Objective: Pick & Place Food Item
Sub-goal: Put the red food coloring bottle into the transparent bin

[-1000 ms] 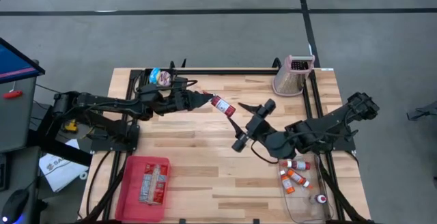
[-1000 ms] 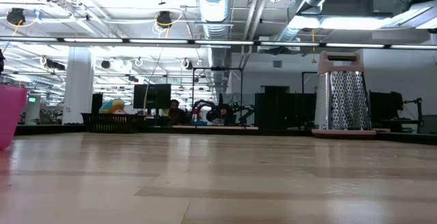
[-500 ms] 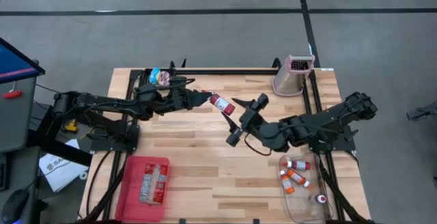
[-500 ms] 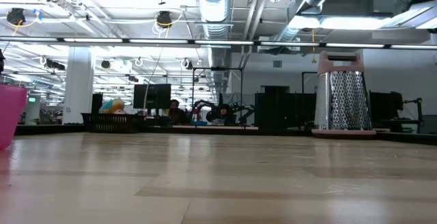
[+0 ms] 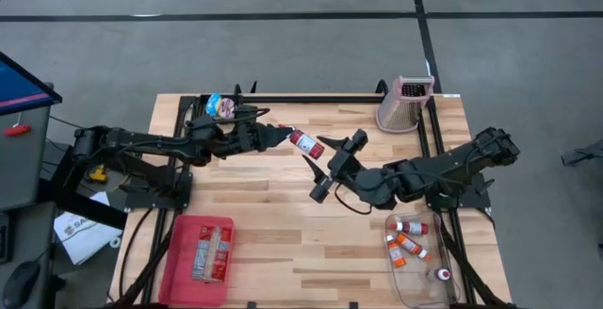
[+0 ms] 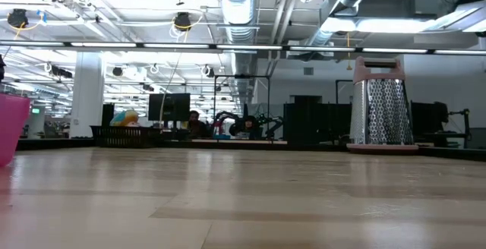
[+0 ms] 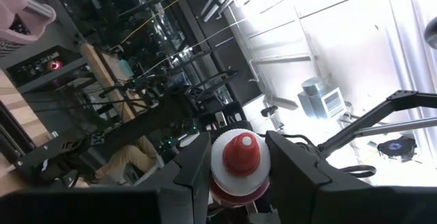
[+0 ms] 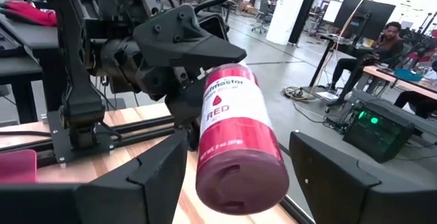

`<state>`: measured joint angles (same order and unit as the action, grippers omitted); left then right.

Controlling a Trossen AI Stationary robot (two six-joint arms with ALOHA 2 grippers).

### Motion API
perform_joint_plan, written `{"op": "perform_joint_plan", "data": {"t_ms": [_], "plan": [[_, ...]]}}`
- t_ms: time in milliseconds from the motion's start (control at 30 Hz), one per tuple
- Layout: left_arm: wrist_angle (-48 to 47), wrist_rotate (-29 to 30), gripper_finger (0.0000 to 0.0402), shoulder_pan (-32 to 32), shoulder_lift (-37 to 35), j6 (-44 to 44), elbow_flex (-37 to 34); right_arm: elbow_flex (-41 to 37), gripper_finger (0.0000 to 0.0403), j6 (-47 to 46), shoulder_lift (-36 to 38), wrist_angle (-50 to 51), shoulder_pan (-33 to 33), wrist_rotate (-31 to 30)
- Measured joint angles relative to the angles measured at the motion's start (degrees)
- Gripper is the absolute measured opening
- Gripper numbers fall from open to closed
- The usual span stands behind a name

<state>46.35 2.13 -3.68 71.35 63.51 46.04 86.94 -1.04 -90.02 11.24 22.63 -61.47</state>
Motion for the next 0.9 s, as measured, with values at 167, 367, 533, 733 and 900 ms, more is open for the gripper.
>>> {"op": "perform_joint_plan", "data": {"t_ms": [167,367,533,733,900], "plan": [[-0.07,0.0,0.0107,0.0,0.0,0.0,0.0,0.0,0.0241,-0.02,0.0,-0.28,0.0,0.0],[-0.07,0.0,0.0107,-0.02,0.0,0.39,0.0,0.0,0.0191,-0.02,0.0,-0.38,0.02,0.15],[-0.06,0.0,0.0107,-0.02,0.0,0.57,0.0,0.0,0.0148,-0.45,0.0,-0.76,0.02,0.59],[-0.03,0.0,0.012,-0.04,0.0,0.03,0.0,0.0,0.0147,-0.43,0.0,-0.95,0.24,0.55],[-0.37,-0.17,0.0227,-2.04,-0.58,-0.08,0.0,0.0,0.0158,-0.52,0.0,-1.17,1.43,-0.28]]}}
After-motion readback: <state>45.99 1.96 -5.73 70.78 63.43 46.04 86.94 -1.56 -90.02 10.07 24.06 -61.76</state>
